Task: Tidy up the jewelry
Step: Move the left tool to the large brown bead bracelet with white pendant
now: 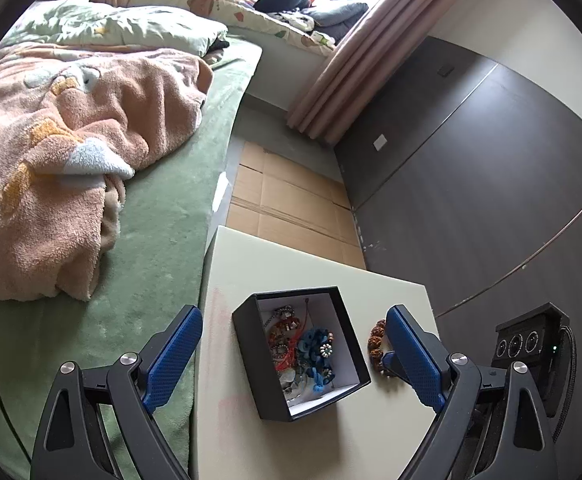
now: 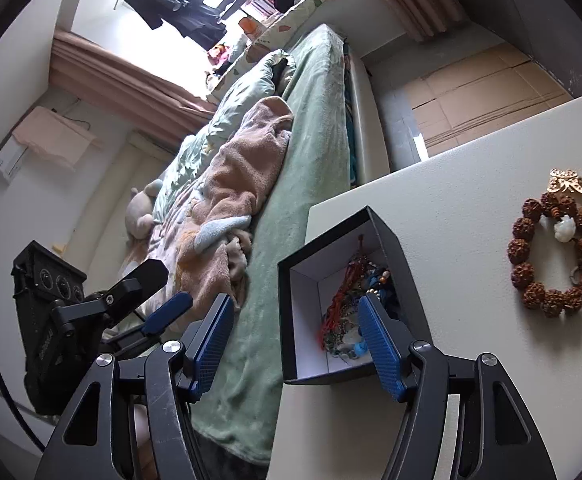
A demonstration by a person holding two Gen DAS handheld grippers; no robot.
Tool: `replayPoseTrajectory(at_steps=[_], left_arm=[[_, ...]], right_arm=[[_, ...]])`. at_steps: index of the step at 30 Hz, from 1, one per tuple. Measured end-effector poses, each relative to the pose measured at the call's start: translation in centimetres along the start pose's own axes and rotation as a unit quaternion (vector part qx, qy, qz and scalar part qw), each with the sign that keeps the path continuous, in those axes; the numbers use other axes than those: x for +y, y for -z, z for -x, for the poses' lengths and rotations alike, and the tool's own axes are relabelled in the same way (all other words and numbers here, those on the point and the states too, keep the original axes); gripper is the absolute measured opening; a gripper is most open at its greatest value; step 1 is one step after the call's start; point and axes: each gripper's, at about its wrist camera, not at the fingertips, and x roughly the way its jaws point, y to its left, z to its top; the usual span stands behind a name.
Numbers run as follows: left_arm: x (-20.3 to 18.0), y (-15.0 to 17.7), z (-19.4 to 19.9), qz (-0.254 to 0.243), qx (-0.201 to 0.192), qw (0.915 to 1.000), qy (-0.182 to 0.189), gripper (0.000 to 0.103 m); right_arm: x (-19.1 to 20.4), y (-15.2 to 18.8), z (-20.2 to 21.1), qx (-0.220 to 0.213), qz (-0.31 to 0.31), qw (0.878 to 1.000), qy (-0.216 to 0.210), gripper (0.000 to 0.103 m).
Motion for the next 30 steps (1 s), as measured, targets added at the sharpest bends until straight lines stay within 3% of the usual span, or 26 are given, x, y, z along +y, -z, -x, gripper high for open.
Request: replayPoseTrajectory(at_steps=[3,16,18,22,30], left_arm=[[-0.8,0.3,0.2,-0.008,-0.004,1.0000,0.003,0.093],[-8.3,2.6,-1.8,-0.085,0.008,0.9958,0.032,0.093],[-9.5,3.1,-2.6,-0.101,0.018,0.9941,0.034,0.090],[-11.7,3.6,-4.6,-0.131,0.046,0.9899,0.026,0.069],[-14.6,4.9,-8.7,-0.140,0.097,0.9852,0.017,0.062]], right_arm=[[-0.3,0.1,2.2,-0.018,0.006,1.000,0.013,0.075],[-6.0,-0.6,10.7,-0.083,-0.045,0.991,0.094,0.075],[-7.0,-0.7,11.5,-0.089,-0.061,0.988,0.108,0.075],[-9.3,-0.8,13.0,-0.094,-0.095,0.982,0.134,0.075],[-13.2,-1.0,14.4,-0.085,-0.160,0.969,0.169,0.075]])
